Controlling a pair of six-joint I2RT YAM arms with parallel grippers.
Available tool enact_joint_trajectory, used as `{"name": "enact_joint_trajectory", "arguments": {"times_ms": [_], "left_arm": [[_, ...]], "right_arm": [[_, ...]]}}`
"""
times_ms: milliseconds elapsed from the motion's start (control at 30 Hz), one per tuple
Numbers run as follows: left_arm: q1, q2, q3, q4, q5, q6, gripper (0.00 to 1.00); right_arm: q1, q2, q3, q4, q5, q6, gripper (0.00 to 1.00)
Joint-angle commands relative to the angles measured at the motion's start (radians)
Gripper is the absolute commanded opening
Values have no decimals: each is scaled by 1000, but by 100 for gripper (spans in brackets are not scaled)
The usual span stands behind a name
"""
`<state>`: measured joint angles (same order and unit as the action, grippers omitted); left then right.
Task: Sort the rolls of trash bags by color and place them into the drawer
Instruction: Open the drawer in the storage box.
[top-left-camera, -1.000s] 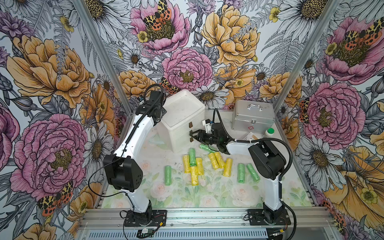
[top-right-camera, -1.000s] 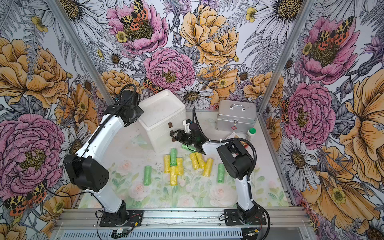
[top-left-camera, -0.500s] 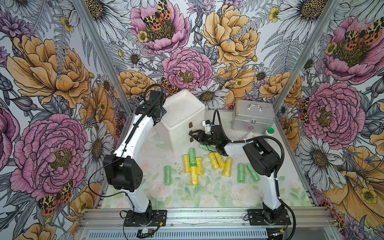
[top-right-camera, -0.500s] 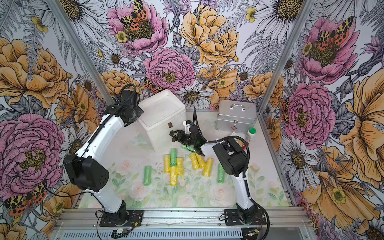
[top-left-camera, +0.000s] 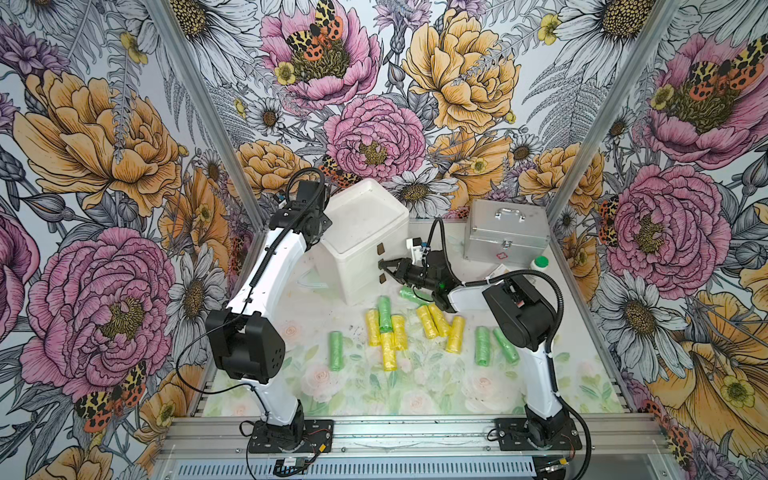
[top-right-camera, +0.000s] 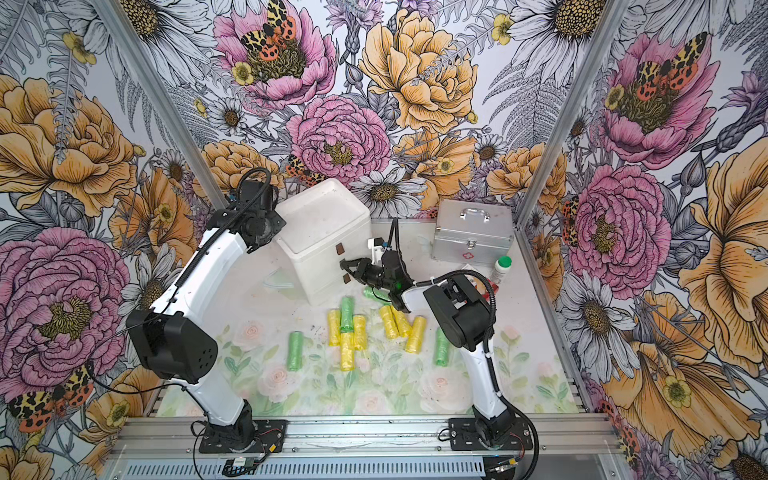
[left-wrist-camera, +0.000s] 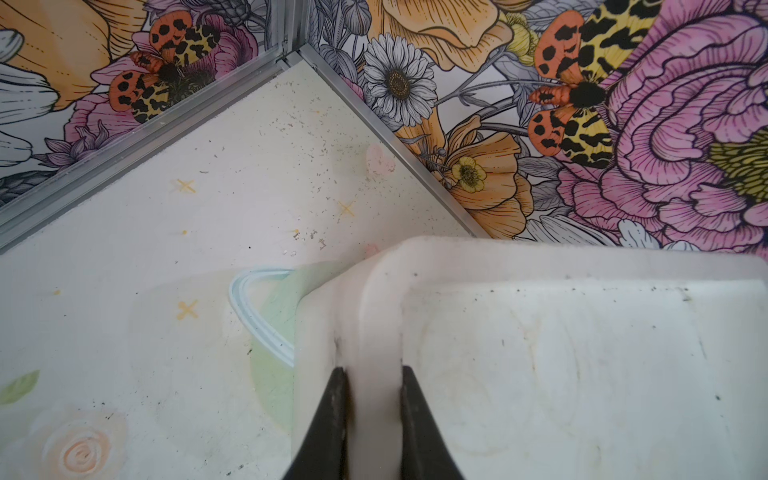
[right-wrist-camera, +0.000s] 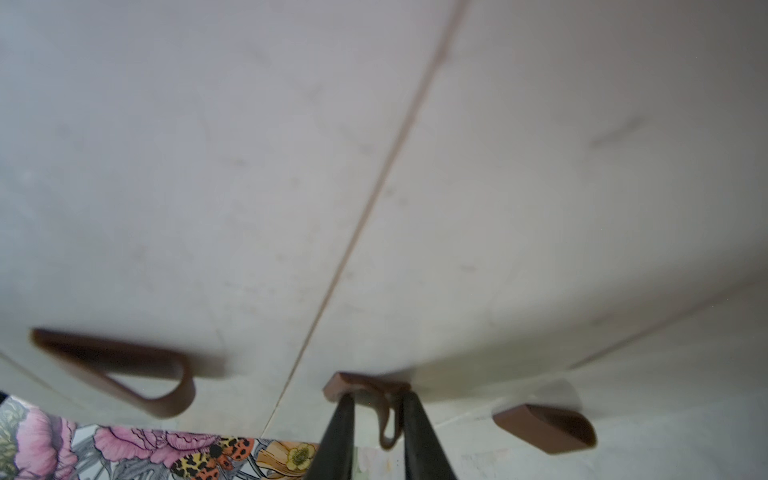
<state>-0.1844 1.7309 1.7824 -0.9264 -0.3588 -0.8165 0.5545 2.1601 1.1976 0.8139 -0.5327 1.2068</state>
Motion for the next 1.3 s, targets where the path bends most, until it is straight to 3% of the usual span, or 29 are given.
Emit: {"name": "enact_joint_trajectory", "arguments": {"times_ms": [0,333,867,1267], "left_arm": [[8,42,-49,-115,172,-38,0],[8,35,-52,-115,171,-46,0],[-3,45,-34,-115,166,-67,0],[-10,47,-29,-115,164,-72,0]], "right_arm": [[-7,1,-16,90,48,10,2],[-17,-118,-170,102,52,-1,0],[-15,-354,-545,112,58,-49,0],[-15,-504,-620,-72,100,-134,0]]}}
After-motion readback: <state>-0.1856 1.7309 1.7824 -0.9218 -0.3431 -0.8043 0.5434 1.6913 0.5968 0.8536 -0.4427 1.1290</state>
